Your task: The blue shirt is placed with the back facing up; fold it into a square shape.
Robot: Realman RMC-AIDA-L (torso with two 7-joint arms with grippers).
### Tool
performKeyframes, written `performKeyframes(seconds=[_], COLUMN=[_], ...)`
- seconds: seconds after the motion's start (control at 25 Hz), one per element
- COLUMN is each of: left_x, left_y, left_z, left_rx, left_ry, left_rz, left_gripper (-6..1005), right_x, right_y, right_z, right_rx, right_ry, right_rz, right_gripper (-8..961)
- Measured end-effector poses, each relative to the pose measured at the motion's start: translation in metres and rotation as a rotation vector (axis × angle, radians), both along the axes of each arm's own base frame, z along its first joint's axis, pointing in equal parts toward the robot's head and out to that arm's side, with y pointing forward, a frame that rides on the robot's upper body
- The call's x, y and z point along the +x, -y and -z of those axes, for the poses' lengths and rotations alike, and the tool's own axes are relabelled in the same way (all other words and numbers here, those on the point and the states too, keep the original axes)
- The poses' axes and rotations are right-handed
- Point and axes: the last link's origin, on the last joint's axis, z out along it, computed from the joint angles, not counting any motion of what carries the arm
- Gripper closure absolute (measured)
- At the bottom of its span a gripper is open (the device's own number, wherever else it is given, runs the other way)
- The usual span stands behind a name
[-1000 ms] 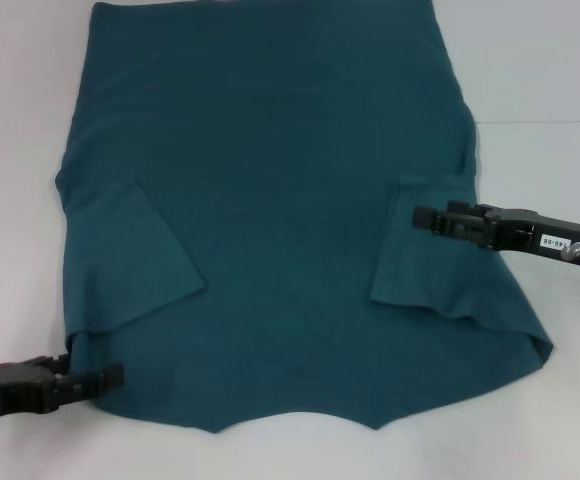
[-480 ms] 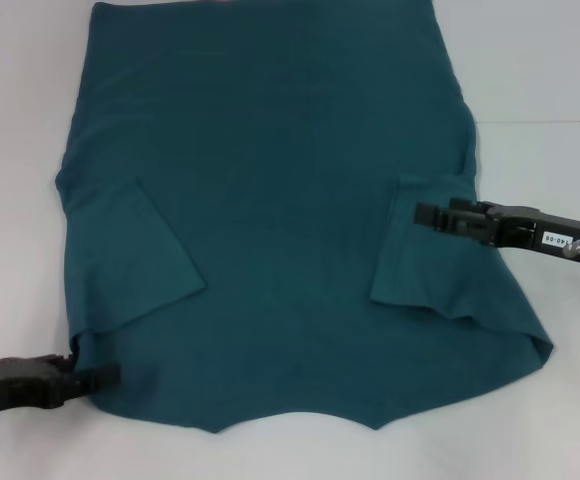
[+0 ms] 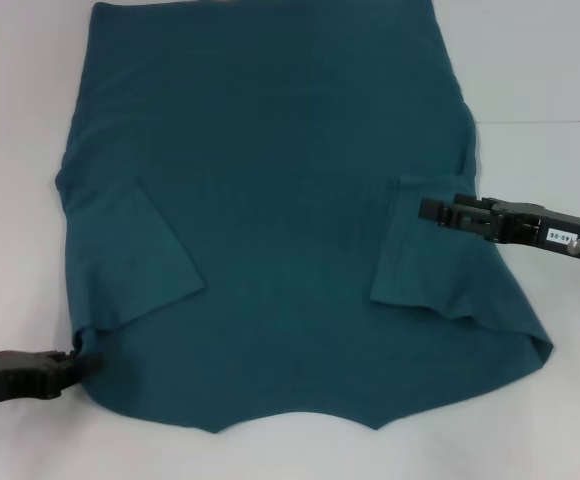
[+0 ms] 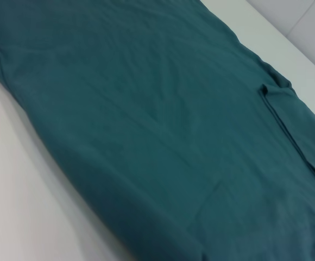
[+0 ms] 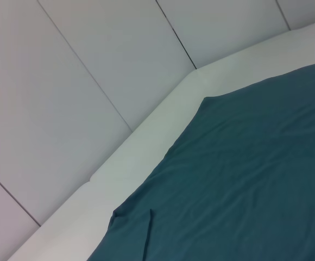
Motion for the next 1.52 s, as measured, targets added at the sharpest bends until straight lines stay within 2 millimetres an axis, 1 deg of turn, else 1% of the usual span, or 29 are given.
performKeyframes(seconds=[0.12,0.36,0.56,0.68,0.92,0.96,1.0,1.16,1.32,1.52], left_x=[0.000,0.001,0.001,0.003,0.008,0.008,0.008,0.009,0.010,0.010], left_y=[0.000,-0.001,-0.001,-0.001,-0.005,-0.005,-0.005,-0.006,-0.006,-0.006], left_z=[0.000,0.000,0.000,-0.001,-0.002,-0.002,-0.002,-0.001,0.000,-0.001], left_rx=[0.000,-0.001,-0.003,0.002,0.008,0.008,0.009,0.007,0.010,0.016], left_ry=[0.000,-0.001,0.003,0.012,0.033,0.033,0.035,0.040,0.045,0.051], left_rz=[0.000,0.003,0.006,0.009,0.022,0.022,0.022,0.024,0.024,0.024], left_gripper=[836,962,962,962,961,961,961,961,962,962], right_x=[0.000,0.001,0.002,0.007,0.029,0.037,0.037,0.053,0.066,0.073], right_y=[0.000,0.000,0.001,0.004,0.011,0.014,0.014,0.023,0.033,0.041], right_z=[0.000,-0.001,-0.001,-0.003,-0.016,-0.021,-0.021,-0.029,-0.033,-0.032], right_rx=[0.000,0.001,-0.015,-0.063,-0.167,-0.198,-0.198,-0.221,-0.218,-0.231], right_ry=[0.001,0.002,0.012,0.029,0.066,0.077,0.077,0.090,0.089,0.100], right_rz=[0.000,0.000,-0.001,0.023,0.171,0.224,0.224,0.304,0.345,0.364], right_gripper=[54,54,54,53,53,54,54,54,53,53])
